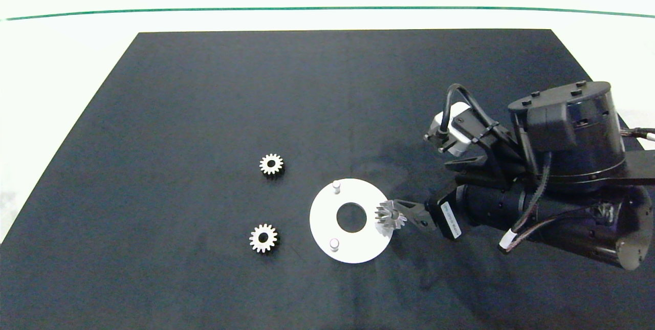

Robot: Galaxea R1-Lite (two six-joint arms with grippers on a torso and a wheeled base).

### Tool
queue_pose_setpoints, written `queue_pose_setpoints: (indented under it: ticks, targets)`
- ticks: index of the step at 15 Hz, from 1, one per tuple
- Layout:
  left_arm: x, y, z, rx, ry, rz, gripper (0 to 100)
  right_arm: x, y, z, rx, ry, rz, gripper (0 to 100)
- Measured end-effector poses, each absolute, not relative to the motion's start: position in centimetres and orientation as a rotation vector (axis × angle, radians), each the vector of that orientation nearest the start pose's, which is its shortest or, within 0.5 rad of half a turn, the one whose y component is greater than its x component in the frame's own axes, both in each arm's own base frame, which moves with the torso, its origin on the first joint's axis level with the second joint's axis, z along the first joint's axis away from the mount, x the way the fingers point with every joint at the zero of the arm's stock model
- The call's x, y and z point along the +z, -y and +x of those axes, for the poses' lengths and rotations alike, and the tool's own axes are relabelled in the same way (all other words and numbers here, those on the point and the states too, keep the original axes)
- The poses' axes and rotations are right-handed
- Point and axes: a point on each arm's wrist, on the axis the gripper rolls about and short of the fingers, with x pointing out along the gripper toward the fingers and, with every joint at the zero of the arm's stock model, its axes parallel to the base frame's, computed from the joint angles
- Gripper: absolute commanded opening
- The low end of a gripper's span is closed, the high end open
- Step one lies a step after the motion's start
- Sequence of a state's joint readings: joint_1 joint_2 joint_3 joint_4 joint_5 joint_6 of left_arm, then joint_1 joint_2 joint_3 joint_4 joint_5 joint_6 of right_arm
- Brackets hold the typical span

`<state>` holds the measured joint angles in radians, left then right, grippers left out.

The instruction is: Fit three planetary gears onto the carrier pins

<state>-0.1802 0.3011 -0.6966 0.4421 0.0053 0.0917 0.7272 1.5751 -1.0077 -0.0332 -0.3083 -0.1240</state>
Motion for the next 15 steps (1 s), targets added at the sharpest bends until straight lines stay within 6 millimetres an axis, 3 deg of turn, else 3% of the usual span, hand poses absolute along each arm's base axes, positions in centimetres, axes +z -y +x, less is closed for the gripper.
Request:
queue_pose_setpoints:
  ticks: [15]
  targets:
    - [22.1, -0.9, -5.0, -0.181, -0.045, 0.095, 100, 20.3, -19.1, 23.4, 0.431, -0.491, -0.395, 100]
